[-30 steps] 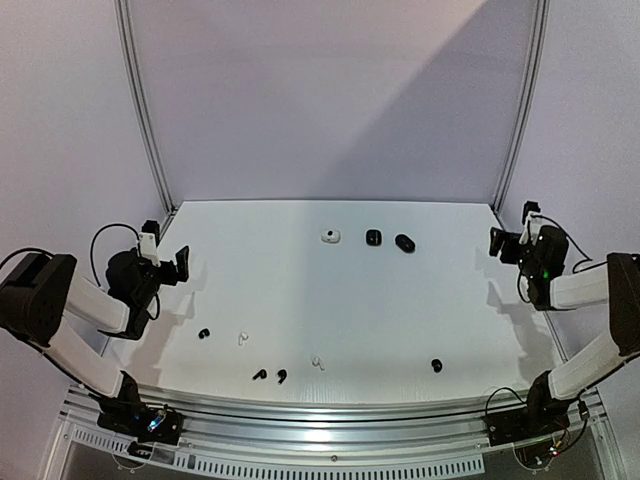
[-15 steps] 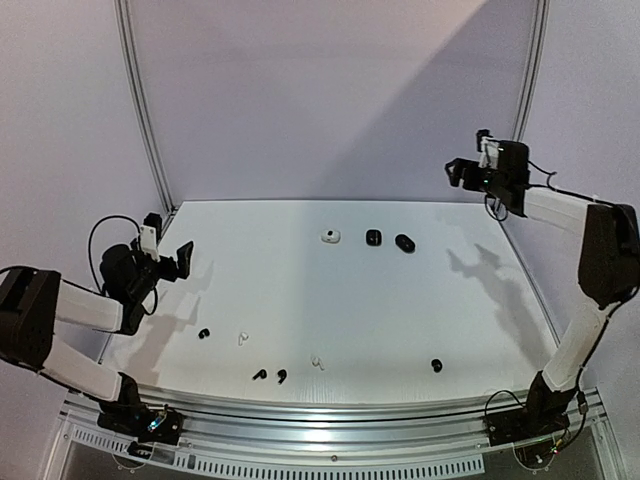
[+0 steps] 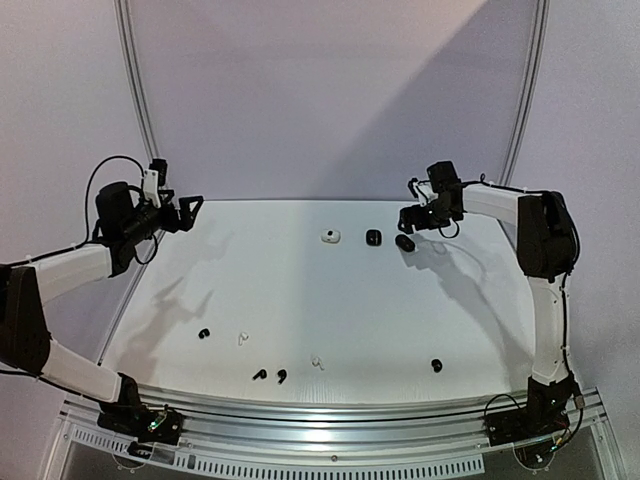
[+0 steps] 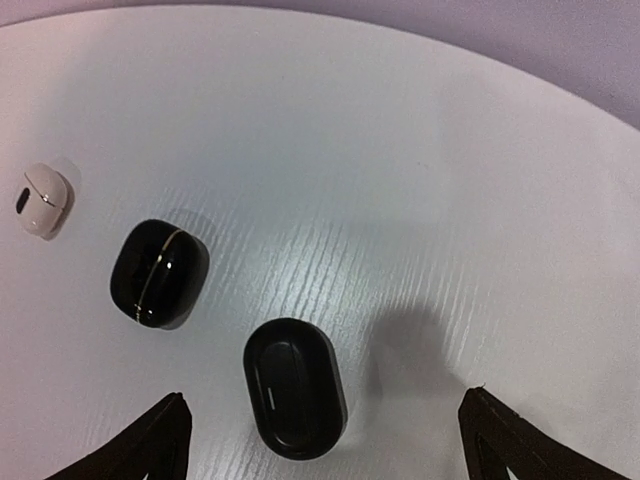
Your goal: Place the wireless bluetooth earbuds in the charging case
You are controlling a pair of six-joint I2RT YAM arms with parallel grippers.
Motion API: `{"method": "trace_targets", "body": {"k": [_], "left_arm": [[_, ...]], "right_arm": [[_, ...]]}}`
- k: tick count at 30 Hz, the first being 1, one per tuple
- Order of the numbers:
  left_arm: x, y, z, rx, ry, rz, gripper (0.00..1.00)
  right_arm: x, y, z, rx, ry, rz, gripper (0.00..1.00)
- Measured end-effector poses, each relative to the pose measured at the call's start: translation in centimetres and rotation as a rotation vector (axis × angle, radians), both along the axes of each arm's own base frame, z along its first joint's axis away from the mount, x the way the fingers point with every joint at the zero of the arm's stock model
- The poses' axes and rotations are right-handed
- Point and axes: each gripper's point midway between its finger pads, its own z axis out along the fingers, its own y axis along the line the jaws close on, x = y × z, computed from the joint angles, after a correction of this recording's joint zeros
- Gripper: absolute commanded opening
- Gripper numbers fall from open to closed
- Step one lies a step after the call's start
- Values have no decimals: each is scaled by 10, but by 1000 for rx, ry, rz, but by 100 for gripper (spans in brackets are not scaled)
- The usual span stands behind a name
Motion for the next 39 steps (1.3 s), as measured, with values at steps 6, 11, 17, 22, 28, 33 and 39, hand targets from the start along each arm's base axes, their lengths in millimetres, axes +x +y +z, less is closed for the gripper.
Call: {"method": "trace_targets", "body": {"k": [6,11,17,22,28,33,39], "left_arm": [[-6,-18,-30,1,115,-64,99],[-11,-25,-34,18,125,-114,99],[-14,-32,-33,44,108,-163,99],[-15,-34,-34,49,105,-179,99],[-13,-36,-30,57,95,-189,99],[-14,-37,-30,61,91,-203,99],[-14,-40,-25,52,86,-218,99]], "right_arm": [[1,1,-27,-28,81,4,86],[-6,4,-43,-47,131,12,79],[-16,5,-56,-57,182,13,66],[-17,8,-65,-54,200,4,63],[-17,13,-65,-59,189,21,46],[-16,19,-65,-61,178,34,26],[-19,29,-65,-59,161,102,12]]}}
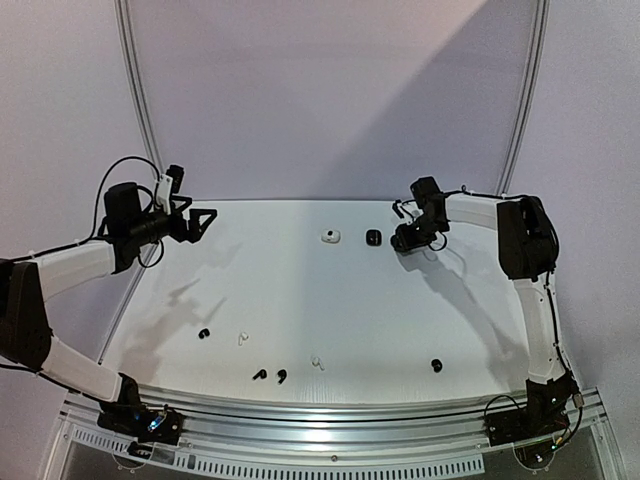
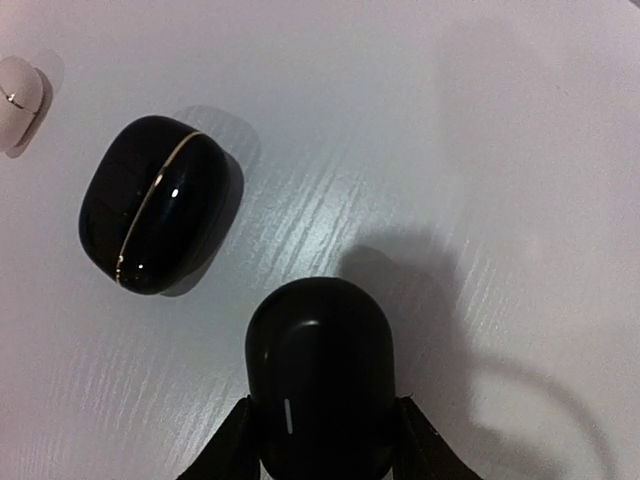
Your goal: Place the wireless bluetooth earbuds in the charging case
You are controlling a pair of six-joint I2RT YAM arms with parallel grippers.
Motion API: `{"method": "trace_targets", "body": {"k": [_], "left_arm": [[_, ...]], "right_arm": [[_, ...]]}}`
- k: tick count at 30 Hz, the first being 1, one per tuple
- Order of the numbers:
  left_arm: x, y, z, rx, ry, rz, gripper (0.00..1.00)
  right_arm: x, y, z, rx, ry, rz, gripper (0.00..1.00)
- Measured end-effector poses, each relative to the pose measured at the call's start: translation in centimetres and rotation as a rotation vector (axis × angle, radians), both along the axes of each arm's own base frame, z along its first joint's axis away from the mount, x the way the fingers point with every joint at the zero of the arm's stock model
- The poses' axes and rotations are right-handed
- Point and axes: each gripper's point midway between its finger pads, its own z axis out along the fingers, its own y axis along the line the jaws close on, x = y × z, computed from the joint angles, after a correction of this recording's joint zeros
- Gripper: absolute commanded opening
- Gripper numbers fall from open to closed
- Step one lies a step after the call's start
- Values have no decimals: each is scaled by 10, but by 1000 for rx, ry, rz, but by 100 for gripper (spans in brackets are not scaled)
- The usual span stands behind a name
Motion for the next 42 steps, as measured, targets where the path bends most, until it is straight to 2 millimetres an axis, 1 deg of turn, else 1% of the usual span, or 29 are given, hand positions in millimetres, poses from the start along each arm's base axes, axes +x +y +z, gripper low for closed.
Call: {"method": "trace_targets", "body": {"k": [2,4,5,6,7,8,9,10,11,12,14,15,17,18,19,20,21,23,25,28,30,33,35,38,42], "left_arm": [[0,-2,6,-20,0,-11,99],[-3,-6,14,-52,2,-32,99],[-6,-9,19,-79,4,-48,99],[-9,-12,25,-111,9,-64,99],[-13,-15,31,-142,11,-80,98],[-17,-18,40,-181,9,-95,97],[-19,-21,48,-211,6,-108,96],[-24,-24,60,-250,-3,-126,94],[-26,-28,67,-266,-9,-141,92],[-30,-35,80,-288,-22,-168,90],[-37,-49,102,-311,-46,-229,85],[-43,-57,113,-317,-58,-265,84],[-55,-75,132,-312,-78,-343,84],[-62,-83,139,-304,-87,-379,84],[-71,-92,146,-293,-97,-418,84],[-80,-101,151,-284,-101,-455,84],[-89,-108,155,-275,-102,-488,84],[-105,-120,161,-262,-96,-540,83],[-114,-127,164,-258,-83,-569,83],[-124,-137,165,-259,-52,-603,83],[-129,-144,162,-260,-33,-620,79],[-134,-153,158,-266,2,-635,71],[-135,-156,156,-269,16,-637,64],[-135,-161,154,-269,31,-638,49],[-137,-163,153,-268,46,-644,32]], "right_arm": [[-3,2,1,-10,-21,28,11],[-15,3,5,-33,-35,68,10],[-21,5,9,-42,-48,90,9],[-29,12,18,-50,-73,125,8],[-37,17,31,-60,-112,164,8],[-43,24,48,-65,-159,204,7],[-51,35,70,-70,-223,255,8],[-57,49,96,-70,-297,303,8],[-63,67,129,-69,-392,358,7],[-71,86,162,-58,-492,413,5],[-95,131,240,-24,-717,526,4],[-105,145,267,-13,-798,560,2],[-133,181,328,15,-983,648,0],[-148,198,351,24,-1059,690,0],[-161,210,367,24,-1118,728,0],[-171,220,377,20,-1162,760,0],[-179,226,383,7,-1193,789,0],[-190,237,387,-26,-1237,839,0],[-196,245,384,-60,-1260,877,0],[-208,257,373,-107,-1268,944,0],[-218,265,366,-127,-1269,985,0],[-233,275,363,-133,-1277,1030,0],[-244,282,362,-132,-1284,1056,0],[-258,290,362,-140,-1294,1076,0],[-267,295,362,-142,-1301,1086,0]]}}
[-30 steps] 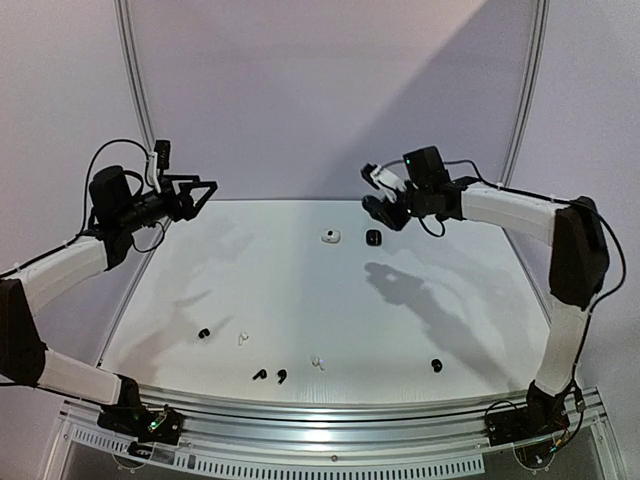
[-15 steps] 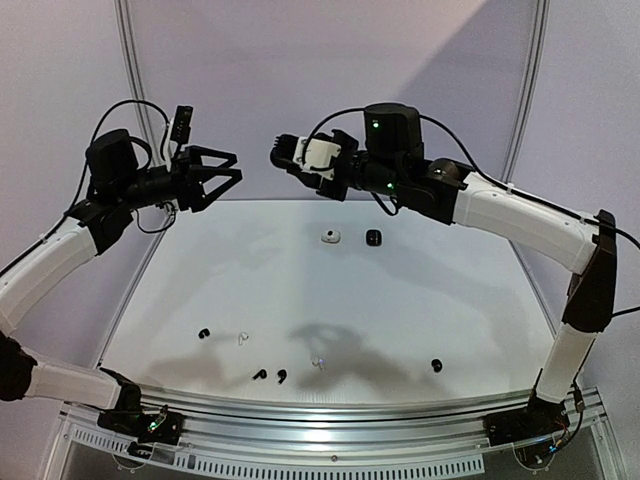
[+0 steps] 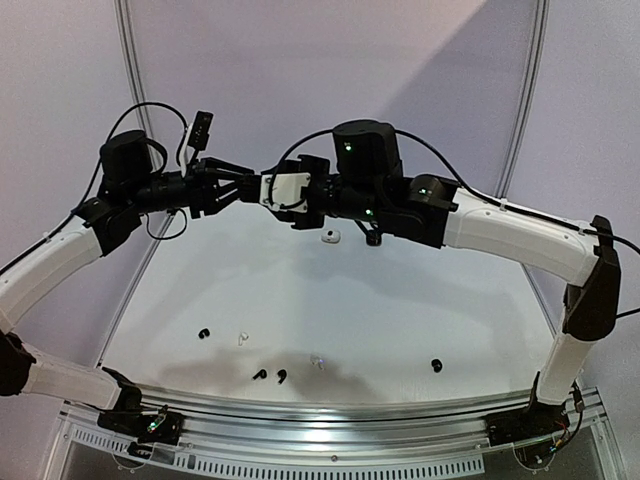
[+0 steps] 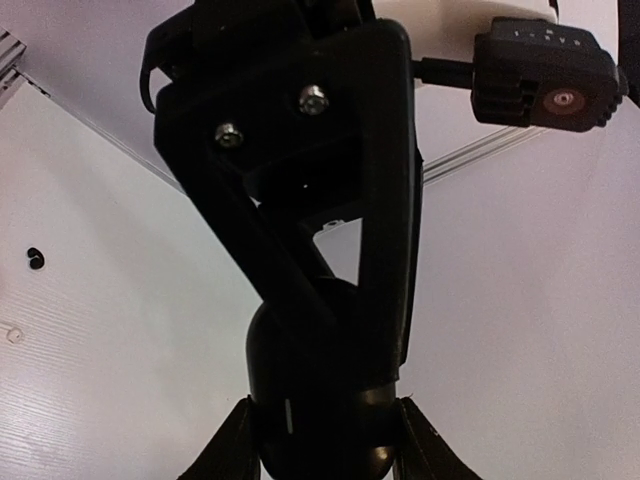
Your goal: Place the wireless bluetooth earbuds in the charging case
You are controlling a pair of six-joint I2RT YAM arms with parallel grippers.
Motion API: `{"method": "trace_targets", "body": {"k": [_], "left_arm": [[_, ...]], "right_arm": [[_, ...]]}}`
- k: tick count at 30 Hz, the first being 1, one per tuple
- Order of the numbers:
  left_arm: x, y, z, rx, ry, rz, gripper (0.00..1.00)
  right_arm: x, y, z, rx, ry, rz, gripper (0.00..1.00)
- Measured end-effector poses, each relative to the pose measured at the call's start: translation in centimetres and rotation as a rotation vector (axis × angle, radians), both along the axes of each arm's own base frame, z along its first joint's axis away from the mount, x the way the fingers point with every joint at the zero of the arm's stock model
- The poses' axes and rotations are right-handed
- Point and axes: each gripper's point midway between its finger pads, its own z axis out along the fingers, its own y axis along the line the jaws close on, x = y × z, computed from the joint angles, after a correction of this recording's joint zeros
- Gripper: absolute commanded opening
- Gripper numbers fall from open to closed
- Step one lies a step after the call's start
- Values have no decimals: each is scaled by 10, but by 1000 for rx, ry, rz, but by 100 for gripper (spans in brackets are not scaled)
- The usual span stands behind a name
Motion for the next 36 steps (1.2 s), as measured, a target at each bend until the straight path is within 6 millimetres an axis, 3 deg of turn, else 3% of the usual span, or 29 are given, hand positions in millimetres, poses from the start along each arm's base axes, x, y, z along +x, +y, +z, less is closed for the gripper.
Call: {"method": "trace_targets", "body": {"k": [3,5,10,15,16,22,28,32,36], "left_arm": [[-4,-1,0,6,-7,-13,17],[-3,-1,0,6,-1,-5,2],[-3,1,-3,17,14,1,0],[-6,3,0,14,1,2,0],[-10,2,1,13,-15,-17,0],[-37,5,19,-5,-174,-88,0],[-57,9,33,2,-385,-134,0],[-62,8,29,16,-446,-162,0],[-64,7,26,24,-477,-178,0]], "right_arm": [[1,1,1,2,-4,-9,0],[3,1,1,-1,-11,-18,0],[3,3,-2,-10,-7,-17,3],[3,4,0,-2,-1,-26,95],[4,4,3,12,5,-32,98],[0,5,12,93,125,4,99],[-21,-10,21,149,474,207,97],[-32,-23,32,186,657,285,86],[-47,-22,30,188,787,338,73]]}}
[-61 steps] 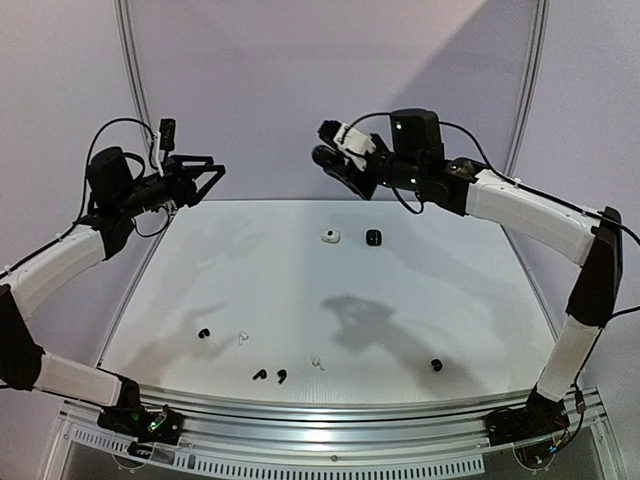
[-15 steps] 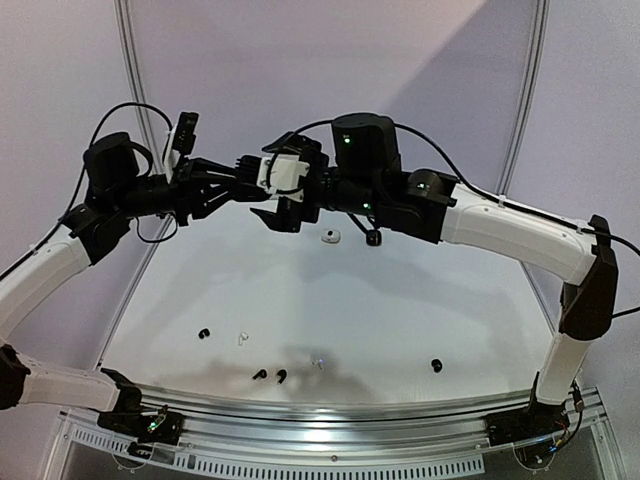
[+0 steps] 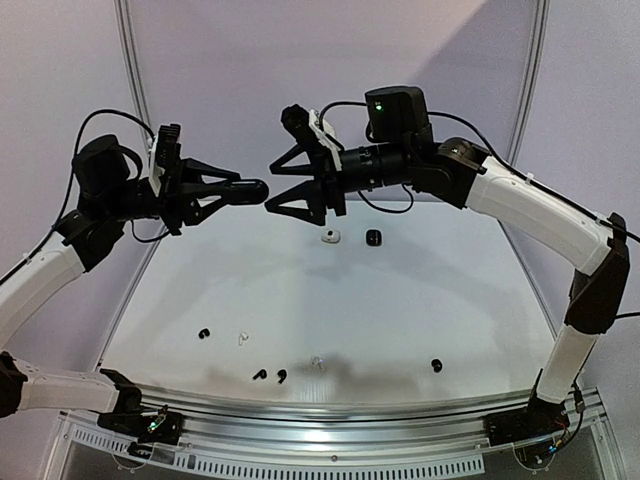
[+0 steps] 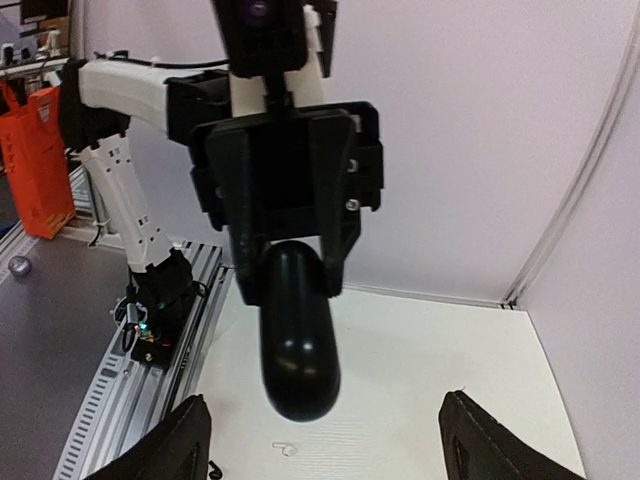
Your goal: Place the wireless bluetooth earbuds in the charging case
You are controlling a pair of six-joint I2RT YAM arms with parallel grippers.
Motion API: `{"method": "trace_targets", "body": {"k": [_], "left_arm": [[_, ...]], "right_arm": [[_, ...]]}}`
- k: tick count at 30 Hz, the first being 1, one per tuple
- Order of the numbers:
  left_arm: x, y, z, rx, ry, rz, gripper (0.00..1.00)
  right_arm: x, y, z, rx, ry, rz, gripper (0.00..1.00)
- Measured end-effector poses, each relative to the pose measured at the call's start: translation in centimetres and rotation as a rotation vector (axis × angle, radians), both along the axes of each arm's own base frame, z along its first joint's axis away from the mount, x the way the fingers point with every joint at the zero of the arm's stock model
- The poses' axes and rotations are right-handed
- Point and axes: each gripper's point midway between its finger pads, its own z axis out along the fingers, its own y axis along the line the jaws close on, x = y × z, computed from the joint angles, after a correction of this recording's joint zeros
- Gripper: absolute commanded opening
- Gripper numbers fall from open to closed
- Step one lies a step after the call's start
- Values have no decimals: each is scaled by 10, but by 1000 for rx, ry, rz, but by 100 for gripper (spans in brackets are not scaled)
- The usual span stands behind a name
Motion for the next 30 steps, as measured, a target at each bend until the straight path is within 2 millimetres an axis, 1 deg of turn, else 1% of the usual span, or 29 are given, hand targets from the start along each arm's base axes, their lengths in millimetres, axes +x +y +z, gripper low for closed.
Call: {"method": "trace_targets", "body": {"k": [4,7,9,11,13,16,17,18,23,24,25,26,30], "left_arm": [[-1,-1,-1,3,-15,-5,0],[-2,-1,-1,6,-21,-8,0],[-3,-2,-2,6,-23,-12,0],[-4,-3,-2,7,-22,-17,0],[-5,-4,-2,7,-22,-20,0],[-5,-4,-2,7,-23,-21,0],[-5,-4,-2,7,-23,-21,0],[-5,-4,-2,7,-23,-21,0],[-5,-5,-3,7,-23,-21,0],[-5,-5,-2,6,-24,-20,0],[-5,-5,-2,6,-24,-17,0],[-4,-5,-3,7,-17,-15,0],[-3,-5,-4,7,7,-6,0]], "right_arm": [[-13,1,1,0,72,53,64],[-17,2,7,10,94,74,56],[-17,4,13,23,105,78,53],[-15,7,16,29,112,79,52],[-14,9,16,28,117,81,54],[-12,12,8,10,134,78,55],[-12,12,6,4,139,78,53],[-11,13,4,-2,142,77,51],[-12,15,-3,-25,151,82,27],[-12,16,-4,-28,150,85,20],[-13,16,-4,-30,150,91,7],[-14,16,-3,-31,142,97,1],[-15,15,-4,-36,132,100,0]]}}
